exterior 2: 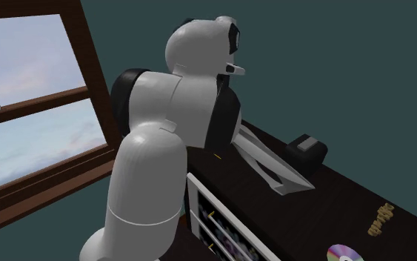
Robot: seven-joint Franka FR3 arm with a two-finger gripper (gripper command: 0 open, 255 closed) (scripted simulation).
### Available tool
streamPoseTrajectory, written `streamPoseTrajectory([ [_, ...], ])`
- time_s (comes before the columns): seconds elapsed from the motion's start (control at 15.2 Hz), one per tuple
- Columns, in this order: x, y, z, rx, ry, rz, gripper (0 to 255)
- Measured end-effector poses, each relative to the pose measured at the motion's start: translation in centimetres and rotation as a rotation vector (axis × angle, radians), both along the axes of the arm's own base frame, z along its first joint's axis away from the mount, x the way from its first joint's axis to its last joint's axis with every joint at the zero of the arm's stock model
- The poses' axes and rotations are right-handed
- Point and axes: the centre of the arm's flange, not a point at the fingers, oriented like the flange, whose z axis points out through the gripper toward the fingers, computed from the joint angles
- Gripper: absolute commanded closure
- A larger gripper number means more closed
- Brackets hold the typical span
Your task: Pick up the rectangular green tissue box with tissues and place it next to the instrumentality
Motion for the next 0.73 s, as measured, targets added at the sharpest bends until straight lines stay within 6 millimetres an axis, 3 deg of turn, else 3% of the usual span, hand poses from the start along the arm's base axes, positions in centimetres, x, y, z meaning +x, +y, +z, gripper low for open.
streamPoseTrajectory([
  [0.73, 0.1, 0.1, 5.6, 0.000, 0.000, 0.000, 255],
])
